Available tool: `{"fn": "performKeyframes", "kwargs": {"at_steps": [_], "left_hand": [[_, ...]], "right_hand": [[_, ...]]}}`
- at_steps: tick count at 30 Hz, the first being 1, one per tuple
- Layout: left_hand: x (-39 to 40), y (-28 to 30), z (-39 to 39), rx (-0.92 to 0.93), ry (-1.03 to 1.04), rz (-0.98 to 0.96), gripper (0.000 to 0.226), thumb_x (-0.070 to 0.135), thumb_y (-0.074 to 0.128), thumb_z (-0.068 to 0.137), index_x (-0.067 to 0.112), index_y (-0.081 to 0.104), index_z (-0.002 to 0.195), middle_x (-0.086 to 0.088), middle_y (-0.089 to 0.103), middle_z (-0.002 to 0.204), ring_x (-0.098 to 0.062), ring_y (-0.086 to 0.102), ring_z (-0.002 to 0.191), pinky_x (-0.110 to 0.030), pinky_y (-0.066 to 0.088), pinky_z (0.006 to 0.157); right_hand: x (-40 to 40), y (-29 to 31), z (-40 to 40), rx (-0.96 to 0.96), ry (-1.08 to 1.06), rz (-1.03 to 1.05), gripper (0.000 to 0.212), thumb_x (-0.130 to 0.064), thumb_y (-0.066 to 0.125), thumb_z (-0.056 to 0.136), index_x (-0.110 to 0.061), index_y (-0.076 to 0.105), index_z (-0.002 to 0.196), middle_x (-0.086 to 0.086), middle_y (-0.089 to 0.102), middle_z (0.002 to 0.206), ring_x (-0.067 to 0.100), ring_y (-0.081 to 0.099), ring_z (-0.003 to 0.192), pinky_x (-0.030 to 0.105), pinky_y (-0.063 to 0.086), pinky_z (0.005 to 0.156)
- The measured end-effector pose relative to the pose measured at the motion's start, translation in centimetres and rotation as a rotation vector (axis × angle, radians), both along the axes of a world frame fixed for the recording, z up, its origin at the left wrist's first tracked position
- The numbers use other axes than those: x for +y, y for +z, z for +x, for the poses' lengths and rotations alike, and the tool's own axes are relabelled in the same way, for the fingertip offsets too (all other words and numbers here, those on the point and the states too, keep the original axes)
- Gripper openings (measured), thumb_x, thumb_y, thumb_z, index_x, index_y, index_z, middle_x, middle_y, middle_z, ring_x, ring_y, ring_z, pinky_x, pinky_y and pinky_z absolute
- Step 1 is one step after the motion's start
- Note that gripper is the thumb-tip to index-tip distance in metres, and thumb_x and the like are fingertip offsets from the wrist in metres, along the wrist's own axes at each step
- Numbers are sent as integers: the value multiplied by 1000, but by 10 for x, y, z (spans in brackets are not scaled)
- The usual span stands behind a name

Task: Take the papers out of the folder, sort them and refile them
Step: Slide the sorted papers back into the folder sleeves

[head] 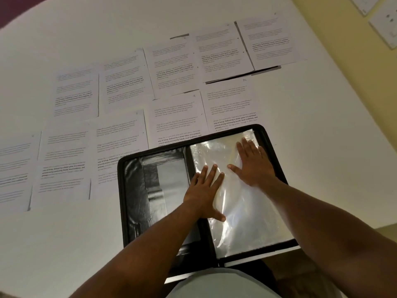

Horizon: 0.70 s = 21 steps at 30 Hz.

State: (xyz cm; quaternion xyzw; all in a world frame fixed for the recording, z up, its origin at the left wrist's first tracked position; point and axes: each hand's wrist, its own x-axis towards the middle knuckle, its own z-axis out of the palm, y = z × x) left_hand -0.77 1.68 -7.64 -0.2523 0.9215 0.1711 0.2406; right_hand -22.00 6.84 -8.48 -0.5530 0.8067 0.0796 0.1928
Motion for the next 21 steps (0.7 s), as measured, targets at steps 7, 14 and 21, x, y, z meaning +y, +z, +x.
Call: {"fn": "performKeyframes", "kwargs": {"at_steps": [7,14,21], "left_hand": [[-6,-2,4,94,4,44,128,85,58,63,30,-17,152,-1,-32,156,-26,-32,142,-46,-16,115],[-70,20,36,389,432,-67,87,61,47,89,18,11,154,-4,2,163,-22,-2,149,-40,3,121],[-160,35,107,449,773,-164,73,49,53,91,8,33,148,-15,26,157,-33,24,144,-46,20,118]], "right_hand": [[-6,4,11,55,-40,-87,87,-70,-7,87,-14,-8,154,6,-11,162,20,-14,148,39,-9,120],[-67,32,56,-20,16,-440,65,-53,27,97,-9,44,142,11,39,151,25,28,144,43,14,120],[-154,40,127,-252,153,-505,52,-43,44,93,-6,61,125,12,59,132,30,51,127,42,31,112]]}}
